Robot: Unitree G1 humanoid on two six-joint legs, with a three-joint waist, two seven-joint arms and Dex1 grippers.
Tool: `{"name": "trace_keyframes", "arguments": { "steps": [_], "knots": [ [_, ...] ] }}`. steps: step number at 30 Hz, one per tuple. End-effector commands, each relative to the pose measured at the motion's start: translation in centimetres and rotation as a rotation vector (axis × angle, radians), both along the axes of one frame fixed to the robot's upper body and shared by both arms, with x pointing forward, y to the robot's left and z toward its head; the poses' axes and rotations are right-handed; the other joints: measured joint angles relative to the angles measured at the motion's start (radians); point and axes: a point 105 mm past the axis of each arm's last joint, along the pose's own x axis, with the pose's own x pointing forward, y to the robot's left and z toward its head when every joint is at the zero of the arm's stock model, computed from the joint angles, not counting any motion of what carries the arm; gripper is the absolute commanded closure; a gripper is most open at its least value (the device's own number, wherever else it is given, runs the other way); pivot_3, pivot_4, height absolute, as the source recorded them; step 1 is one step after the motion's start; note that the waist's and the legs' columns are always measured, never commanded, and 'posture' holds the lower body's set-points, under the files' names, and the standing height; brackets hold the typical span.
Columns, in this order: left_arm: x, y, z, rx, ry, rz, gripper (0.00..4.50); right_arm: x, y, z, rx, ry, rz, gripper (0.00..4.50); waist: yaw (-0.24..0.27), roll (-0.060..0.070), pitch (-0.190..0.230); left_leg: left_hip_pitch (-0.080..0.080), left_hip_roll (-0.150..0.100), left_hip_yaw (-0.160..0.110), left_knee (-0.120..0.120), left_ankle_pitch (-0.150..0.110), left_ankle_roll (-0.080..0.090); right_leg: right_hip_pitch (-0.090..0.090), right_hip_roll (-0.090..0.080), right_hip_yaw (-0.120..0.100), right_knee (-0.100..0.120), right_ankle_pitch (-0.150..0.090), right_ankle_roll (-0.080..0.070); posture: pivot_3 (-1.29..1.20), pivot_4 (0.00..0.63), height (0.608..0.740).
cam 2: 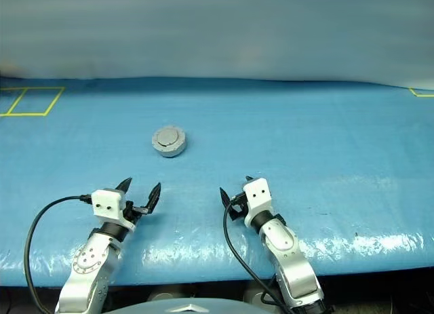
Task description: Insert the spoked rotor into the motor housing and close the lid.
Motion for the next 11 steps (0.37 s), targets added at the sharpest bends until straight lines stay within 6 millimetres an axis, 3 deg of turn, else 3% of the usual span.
{"name": "trace_keyframes", "arguments": {
  "steps": [1, 11],
  "knots": [
    [-0.20, -0.79, 0.53, 0.022, -0.044, -0.064, 0.03, 0.05, -0.54, 1.62, 0.012, -0.099, -0.006, 0.00, -0.002, 0.000, 0.000, 0.000, 0.000, 0.001, 0.000, 0.000, 0.000, 0.000, 0.000, 0.000, 0.000, 0.000, 0.000, 0.00, 0.150, 0.740],
    [-0.69, -0.89, 0.02, -0.073, -0.007, -0.066, 0.03, -0.90, -1.30, 1.45, 0.001, -0.116, 0.039, 0.00, -0.001, 0.000, 0.000, 0.001, 0.000, 0.001, 0.001, -0.001, 0.001, 0.001, 0.000, 0.000, 0.000, 0.000, 0.000, 0.00, 0.150, 0.740]
  ]
}}
